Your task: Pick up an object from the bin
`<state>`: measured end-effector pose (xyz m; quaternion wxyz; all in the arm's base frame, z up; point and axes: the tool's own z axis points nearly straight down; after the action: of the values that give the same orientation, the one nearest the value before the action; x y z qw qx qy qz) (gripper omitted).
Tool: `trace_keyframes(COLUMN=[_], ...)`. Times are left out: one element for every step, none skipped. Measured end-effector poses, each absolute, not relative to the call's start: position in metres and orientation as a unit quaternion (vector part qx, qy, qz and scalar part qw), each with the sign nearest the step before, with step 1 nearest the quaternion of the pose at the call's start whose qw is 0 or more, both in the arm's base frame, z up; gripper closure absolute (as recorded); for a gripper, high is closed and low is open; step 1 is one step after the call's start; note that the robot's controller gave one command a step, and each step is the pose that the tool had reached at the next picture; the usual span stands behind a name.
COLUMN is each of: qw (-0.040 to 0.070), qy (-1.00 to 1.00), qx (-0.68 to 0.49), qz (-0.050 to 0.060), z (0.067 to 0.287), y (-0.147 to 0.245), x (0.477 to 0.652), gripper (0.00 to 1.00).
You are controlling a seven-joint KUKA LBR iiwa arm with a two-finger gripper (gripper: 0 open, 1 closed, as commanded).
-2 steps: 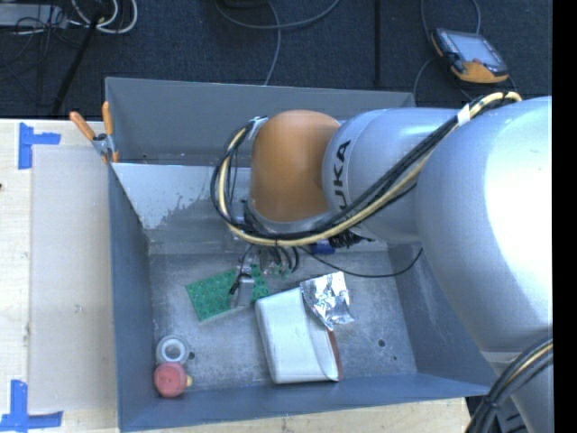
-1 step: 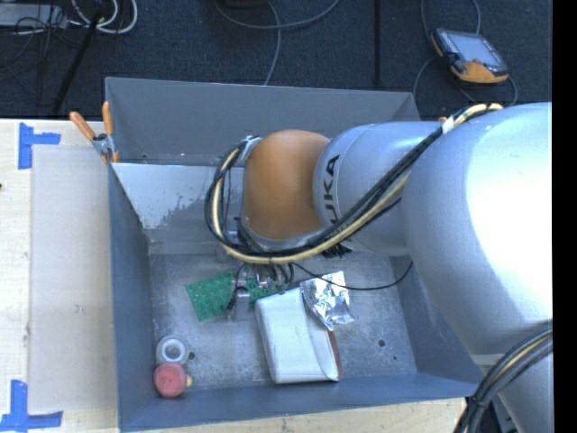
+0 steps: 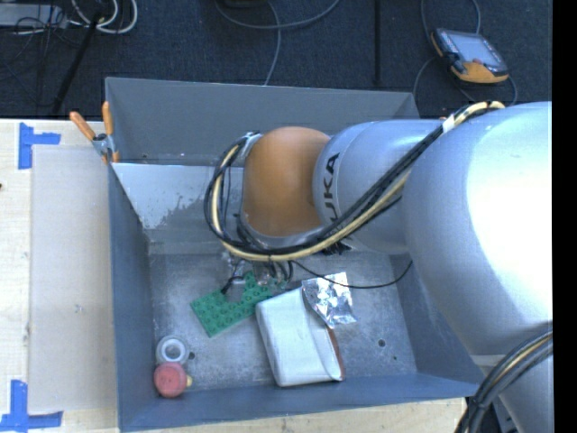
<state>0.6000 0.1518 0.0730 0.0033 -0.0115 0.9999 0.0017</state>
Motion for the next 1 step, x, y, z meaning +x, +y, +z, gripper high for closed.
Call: trace_keyframes(qw=[0.001], qy=[1.0], qx=[-0.011], qz=[0.001], z=[0.0705], y=[0.1506], x=[0.5985], gripper=[0.0])
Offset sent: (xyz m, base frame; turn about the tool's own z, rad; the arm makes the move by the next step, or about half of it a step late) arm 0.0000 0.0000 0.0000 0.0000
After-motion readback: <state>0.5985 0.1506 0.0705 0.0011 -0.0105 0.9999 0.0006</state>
